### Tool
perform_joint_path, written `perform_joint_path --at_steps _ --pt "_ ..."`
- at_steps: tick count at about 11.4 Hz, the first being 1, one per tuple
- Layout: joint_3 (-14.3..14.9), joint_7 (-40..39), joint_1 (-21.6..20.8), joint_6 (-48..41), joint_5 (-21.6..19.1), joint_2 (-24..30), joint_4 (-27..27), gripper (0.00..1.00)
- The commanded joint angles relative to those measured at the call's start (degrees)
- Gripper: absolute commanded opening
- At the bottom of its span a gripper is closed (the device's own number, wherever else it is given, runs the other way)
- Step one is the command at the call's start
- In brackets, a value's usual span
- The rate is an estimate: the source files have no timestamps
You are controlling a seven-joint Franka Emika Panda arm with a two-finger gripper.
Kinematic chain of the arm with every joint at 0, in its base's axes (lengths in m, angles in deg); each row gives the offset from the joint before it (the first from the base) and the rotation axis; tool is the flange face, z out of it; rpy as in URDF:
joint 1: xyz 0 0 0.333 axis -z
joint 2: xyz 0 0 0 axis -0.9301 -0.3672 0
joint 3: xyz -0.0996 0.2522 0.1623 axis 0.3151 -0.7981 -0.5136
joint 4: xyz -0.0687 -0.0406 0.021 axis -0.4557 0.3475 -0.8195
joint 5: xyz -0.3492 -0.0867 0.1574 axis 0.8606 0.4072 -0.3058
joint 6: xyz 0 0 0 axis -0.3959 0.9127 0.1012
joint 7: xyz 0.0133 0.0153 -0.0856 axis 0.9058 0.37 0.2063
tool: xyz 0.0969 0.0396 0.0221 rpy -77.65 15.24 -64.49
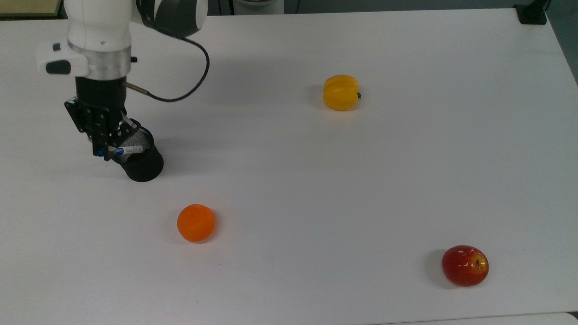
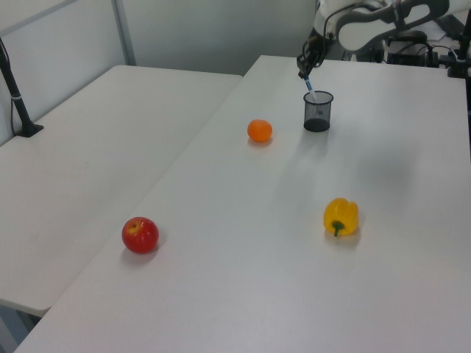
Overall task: Take marker pen
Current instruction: 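Lift the marker up out of the pen cup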
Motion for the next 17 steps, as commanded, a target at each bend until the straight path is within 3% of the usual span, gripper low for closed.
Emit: perform_joint_path --at_steps 1,4,13,17 --pt "0.0 1.5 -0.7 0.4 0.6 6.6 -1.8 0.13" --pt "-0.7 1.6 -0.9 -0.5 0.5 8.8 -1.8 0.13" --pt "-1.9 1.3 -16.9 -30.9 0.1 10.8 -2.1 0.13" --pt "-4.4 0.9 -18.8 -36.2 -1.1 9.7 -3.6 0.13"
